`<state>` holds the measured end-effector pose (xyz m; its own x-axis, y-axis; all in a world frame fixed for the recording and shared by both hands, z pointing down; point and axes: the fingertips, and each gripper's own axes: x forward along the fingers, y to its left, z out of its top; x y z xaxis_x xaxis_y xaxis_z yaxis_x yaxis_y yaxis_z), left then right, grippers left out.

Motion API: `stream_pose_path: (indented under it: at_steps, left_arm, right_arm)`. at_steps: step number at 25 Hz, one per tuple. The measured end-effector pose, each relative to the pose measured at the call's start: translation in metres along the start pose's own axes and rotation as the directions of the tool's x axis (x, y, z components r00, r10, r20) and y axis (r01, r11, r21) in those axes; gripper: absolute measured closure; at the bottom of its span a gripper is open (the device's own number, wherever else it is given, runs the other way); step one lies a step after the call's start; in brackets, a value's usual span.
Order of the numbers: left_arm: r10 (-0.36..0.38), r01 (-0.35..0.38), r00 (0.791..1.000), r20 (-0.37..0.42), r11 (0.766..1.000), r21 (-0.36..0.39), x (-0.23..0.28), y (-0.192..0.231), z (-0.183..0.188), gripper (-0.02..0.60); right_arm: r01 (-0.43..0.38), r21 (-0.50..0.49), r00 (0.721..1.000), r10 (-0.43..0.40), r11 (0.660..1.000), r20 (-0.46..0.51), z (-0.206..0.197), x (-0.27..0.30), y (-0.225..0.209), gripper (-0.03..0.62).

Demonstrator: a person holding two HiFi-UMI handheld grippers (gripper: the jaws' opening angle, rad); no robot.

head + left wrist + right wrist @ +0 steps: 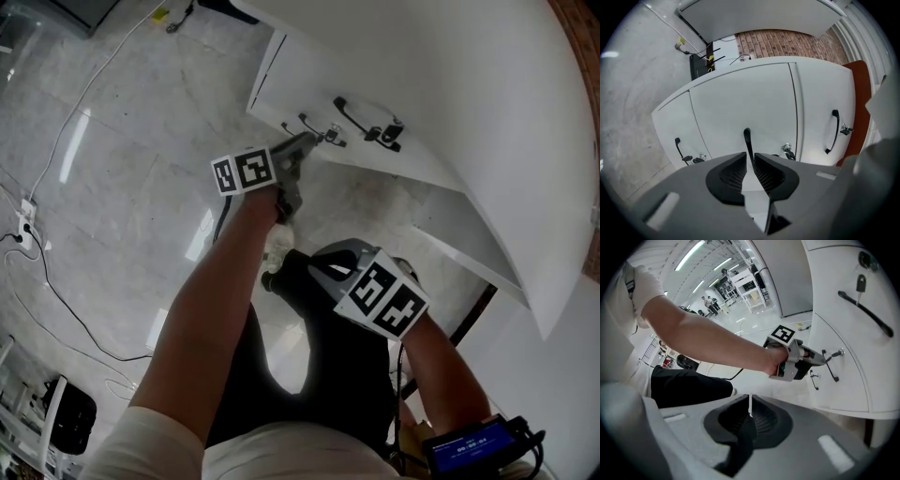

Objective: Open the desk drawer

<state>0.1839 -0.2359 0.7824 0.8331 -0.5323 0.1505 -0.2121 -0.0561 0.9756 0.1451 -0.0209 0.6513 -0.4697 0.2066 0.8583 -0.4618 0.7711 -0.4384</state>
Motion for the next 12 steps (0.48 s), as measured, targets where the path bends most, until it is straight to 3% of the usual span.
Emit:
stream_pose_path:
  at_steps: [6, 12]
  left_arm:
    - [-0.048, 0.050, 0.998, 0.030, 0.997, -0.054, 0.016, 0.002, 0.007, 0.515]
    - [-0.082, 0.085, 0.996, 0.037, 0.993, -0.086, 0.020, 0.001, 0.007, 0.546]
  right_arm:
    - [0.002, 0.016, 1.000, -0.002, 1.000, 0.001, -0.008, 0.003, -0.007, 0.574]
    - [0.009, 0.034, 1.000, -0.010, 0.999, 0.011, -0.010, 0.007, -0.009, 0.574]
